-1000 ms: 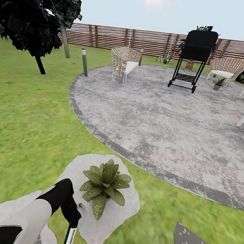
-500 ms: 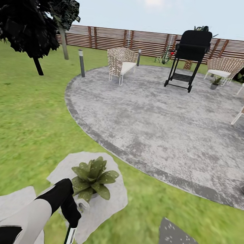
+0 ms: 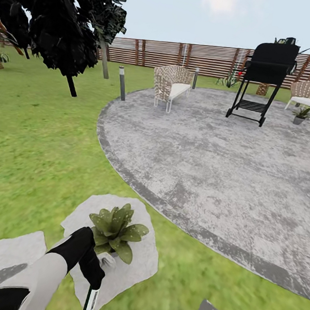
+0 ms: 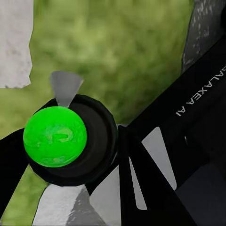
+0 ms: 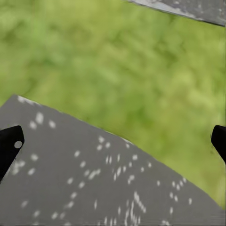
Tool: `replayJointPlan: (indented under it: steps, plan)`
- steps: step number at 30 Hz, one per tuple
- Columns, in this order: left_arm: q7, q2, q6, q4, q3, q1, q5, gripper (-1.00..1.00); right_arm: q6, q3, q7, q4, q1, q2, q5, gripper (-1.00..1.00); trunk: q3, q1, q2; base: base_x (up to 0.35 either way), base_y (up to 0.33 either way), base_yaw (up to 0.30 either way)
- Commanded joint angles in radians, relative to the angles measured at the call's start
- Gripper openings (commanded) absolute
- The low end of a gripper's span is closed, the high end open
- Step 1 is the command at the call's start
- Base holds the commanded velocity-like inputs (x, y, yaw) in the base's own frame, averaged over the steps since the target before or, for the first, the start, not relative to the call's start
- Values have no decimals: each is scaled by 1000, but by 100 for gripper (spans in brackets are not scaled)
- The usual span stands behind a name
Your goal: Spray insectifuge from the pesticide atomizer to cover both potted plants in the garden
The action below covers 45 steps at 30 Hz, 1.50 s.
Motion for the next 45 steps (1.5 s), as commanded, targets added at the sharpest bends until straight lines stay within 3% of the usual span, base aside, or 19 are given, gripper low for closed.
replayJointPlan:
  steps: [1,18,26,33,37,45]
  plan:
    - [-7,-2,8,-1,8,-1,-10,-100,-4,-7,0,2,-1,0,11,100,-1,0,0,158,-310,277]
    - [-7,3,8,-1,10,-1,-11,-100,-4,-7,0,2,-1,0,11,100,-1,0,0,105,-293,177]
    - [-7,8,10,-1,8,-1,-11,-100,-4,-7,0,2,-1,0,11,100,-1,0,0,6,-23,274]
    - [-4,12,15,-69,8,-1,-10,-100,-4,-7,0,3,-1,0,11,100,-1,0,0,0,0,277]
    - [24,1,17,-71,7,-1,17,-100,-4,-7,0,3,-1,0,11,100,-1,0,0,0,0,266]
    - [31,10,24,-69,5,-1,22,-100,-4,-7,0,3,-1,-3,12,100,-1,0,0,0,0,41]
